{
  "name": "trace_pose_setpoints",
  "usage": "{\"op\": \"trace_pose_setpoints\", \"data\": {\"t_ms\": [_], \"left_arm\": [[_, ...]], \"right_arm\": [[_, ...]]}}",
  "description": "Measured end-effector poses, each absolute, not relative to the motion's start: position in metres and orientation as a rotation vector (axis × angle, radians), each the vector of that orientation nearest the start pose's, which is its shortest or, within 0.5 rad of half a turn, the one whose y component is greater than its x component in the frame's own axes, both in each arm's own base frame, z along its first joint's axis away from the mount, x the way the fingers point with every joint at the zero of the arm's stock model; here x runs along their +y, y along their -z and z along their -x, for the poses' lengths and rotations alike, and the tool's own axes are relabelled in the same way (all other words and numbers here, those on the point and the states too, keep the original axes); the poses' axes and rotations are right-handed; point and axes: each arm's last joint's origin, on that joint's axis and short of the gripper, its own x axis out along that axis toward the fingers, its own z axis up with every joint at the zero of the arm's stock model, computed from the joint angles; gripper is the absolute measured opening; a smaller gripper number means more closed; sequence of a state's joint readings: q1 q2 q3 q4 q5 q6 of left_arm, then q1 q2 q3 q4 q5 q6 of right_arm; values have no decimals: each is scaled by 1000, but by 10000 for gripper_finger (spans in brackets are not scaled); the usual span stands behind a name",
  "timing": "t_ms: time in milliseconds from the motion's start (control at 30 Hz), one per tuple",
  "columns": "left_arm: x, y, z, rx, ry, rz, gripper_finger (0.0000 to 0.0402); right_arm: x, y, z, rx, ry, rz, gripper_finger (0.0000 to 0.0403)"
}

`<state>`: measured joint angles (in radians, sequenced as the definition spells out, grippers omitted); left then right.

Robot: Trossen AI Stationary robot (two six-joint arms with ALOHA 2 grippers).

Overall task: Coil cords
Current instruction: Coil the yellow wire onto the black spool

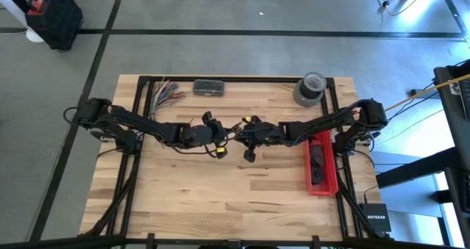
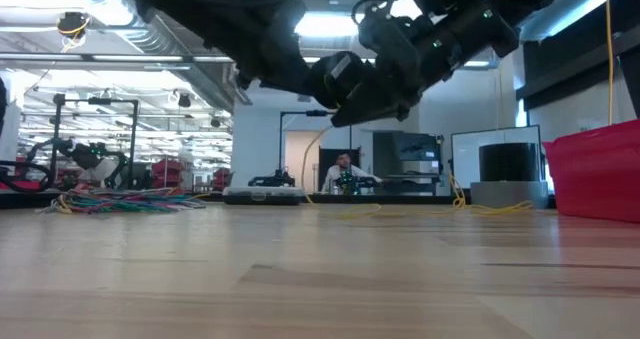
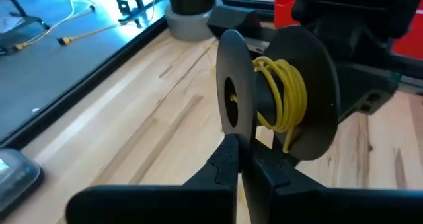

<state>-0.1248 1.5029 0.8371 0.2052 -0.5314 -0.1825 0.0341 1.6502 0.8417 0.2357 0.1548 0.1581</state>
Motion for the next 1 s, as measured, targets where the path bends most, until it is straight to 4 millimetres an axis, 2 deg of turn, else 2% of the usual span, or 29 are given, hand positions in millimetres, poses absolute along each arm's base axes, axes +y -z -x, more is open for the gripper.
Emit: {"op": "trace_pose_setpoints", "data": {"t_ms": [167, 267, 367, 500, 600, 667, 733, 867, 1000], "left_arm": [[-27, -225, -311, 408, -430, 22, 0], [-27, -224, -311, 415, -425, 17, 0], [-27, -222, -310, 433, -427, 11, 0], [-27, -221, -309, 448, -427, 7, 0], [-28, -221, -309, 446, -425, 7, 0], [-28, -222, -309, 447, -426, 5, 0], [-28, -225, -311, 437, -424, 9, 0], [-29, -227, -311, 428, -425, 17, 0], [-29, -228, -311, 414, -423, 24, 0]], "right_arm": [[4, -175, -333, 611, 214, 14, 44], [3, -181, -337, 588, 241, 52, 80], [3, -188, -335, 664, 233, 109, 116], [3, -211, -322, 790, 225, 136, 146], [9, -213, -307, 839, 197, 186, 155], [14, -208, -302, 797, 179, 220, 156], [18, -197, -301, 681, 172, 225, 156], [21, -154, -299, 460, 116, 188, 156], [21, -124, -302, 351, 119, 172, 156]]}}
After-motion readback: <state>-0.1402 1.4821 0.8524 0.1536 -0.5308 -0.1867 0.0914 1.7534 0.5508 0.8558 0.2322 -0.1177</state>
